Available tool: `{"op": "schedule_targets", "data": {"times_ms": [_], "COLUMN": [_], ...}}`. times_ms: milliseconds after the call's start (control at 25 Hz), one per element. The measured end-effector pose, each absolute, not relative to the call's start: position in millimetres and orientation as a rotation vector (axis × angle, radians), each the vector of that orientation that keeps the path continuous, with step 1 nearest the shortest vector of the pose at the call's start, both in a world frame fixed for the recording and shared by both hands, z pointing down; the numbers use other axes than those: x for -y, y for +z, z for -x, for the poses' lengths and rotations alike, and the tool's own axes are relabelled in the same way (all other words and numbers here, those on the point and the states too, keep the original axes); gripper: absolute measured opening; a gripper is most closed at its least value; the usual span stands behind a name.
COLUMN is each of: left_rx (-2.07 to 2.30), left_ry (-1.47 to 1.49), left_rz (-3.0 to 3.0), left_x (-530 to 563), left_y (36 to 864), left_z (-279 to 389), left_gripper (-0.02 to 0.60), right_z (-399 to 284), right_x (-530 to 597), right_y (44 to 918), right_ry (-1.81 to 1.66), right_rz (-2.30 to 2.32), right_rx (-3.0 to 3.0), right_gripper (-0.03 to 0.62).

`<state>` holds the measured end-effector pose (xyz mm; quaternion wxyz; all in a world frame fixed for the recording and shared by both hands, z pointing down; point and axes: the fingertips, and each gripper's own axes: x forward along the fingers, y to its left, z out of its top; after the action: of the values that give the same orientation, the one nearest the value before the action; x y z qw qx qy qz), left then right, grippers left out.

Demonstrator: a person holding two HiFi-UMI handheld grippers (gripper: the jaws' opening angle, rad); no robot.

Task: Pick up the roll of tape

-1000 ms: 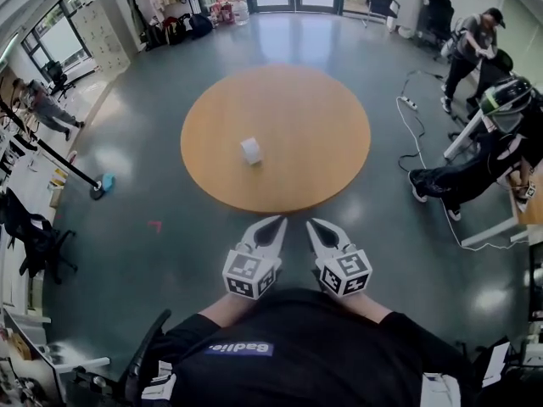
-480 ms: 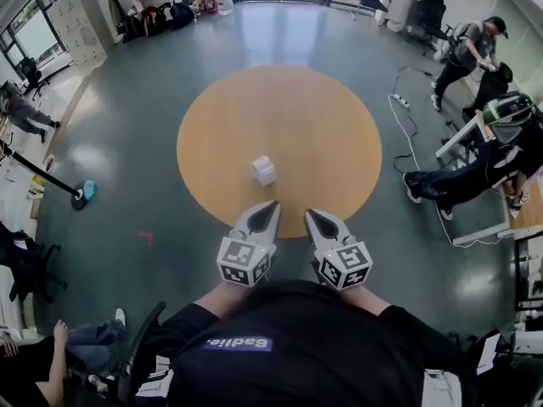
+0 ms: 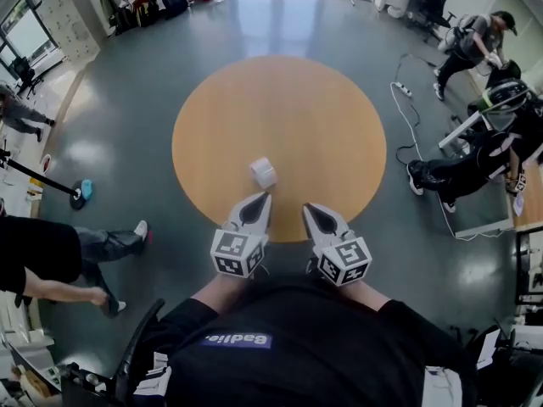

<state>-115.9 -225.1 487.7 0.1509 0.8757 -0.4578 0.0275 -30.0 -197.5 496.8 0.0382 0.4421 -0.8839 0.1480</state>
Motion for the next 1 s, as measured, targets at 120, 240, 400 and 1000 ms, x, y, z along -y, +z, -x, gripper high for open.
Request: {"op": "schedule_targets", "data": {"times_ms": [120, 240, 400, 1000], "left_rx": [1.323, 1.344, 1.369, 1.366], "left_ry": [0.119, 0.145, 0.170, 0.276], "left_rz": [-2.503, -2.495, -2.484, -2.367], "left_x": [236.4, 246.5, 257.4, 300.9], "left_y": [493.7, 497.5, 501.3, 557.6], "left_z": [103.3, 97.5, 103.9, 118.3], "left_gripper": [0.014, 0.014, 0.031, 0.116], "right_z": [17.7, 10.3, 11.3, -12.4], "right_x": [211.6, 223.8, 233.4, 247.5], "right_y": [497.7, 495.0, 494.7, 508.1], "right_ry": [0.461, 0.447, 0.447, 0.493], "right_rz": [-1.339, -1.315, -1.298, -1.327], "right_rx": [2.729, 2.751, 2.761, 2.705], "right_gripper": [0.005, 0.005, 0.005, 0.008]}}
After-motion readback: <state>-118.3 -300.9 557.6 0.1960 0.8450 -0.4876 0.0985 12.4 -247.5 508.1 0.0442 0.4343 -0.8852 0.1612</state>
